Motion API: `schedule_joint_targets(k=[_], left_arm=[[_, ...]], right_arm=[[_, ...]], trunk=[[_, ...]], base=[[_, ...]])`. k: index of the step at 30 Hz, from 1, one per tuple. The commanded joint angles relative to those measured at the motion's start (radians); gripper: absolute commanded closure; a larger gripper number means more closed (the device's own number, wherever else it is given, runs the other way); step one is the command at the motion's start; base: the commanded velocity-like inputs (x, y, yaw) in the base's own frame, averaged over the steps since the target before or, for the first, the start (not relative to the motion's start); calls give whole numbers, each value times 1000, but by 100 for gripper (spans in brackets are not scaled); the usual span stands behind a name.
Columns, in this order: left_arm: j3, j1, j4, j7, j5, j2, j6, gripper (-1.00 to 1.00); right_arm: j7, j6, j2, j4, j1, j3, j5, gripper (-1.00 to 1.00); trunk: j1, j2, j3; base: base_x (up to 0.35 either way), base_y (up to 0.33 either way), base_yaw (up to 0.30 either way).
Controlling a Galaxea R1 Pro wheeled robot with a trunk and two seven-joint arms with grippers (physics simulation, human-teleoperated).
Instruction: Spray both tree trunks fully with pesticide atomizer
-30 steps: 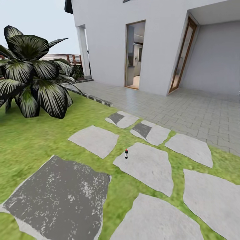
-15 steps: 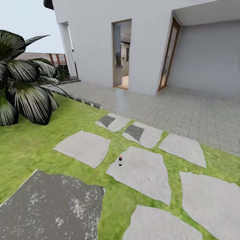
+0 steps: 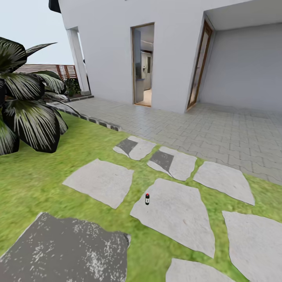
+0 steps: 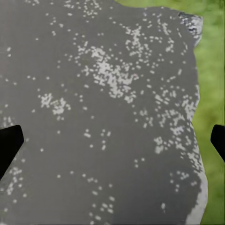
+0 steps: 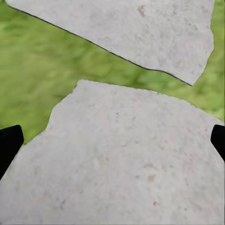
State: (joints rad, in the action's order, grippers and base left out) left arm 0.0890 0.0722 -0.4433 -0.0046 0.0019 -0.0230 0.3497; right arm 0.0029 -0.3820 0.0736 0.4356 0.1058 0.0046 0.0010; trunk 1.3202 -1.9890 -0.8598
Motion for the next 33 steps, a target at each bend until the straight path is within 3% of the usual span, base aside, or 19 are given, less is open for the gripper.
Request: schedule_joint_targets(k=[1,24,33], left_arm=[[0,1,0,0,0,0,0,-100],[0,0,0,0,2,0,0,-100],[0,0,0,0,1,0,0,-100]], right_arm=[[0,0,0,0,0,0,0,-100],[0,2,0,0,0,0,-1,-100],[0,2,0,0,0,0,-1,-100]], trunk=[[0,0,0],[0,0,0],[0,0,0]], base=[[296,221,-45],[287,226,-244],[167,272,-262]])
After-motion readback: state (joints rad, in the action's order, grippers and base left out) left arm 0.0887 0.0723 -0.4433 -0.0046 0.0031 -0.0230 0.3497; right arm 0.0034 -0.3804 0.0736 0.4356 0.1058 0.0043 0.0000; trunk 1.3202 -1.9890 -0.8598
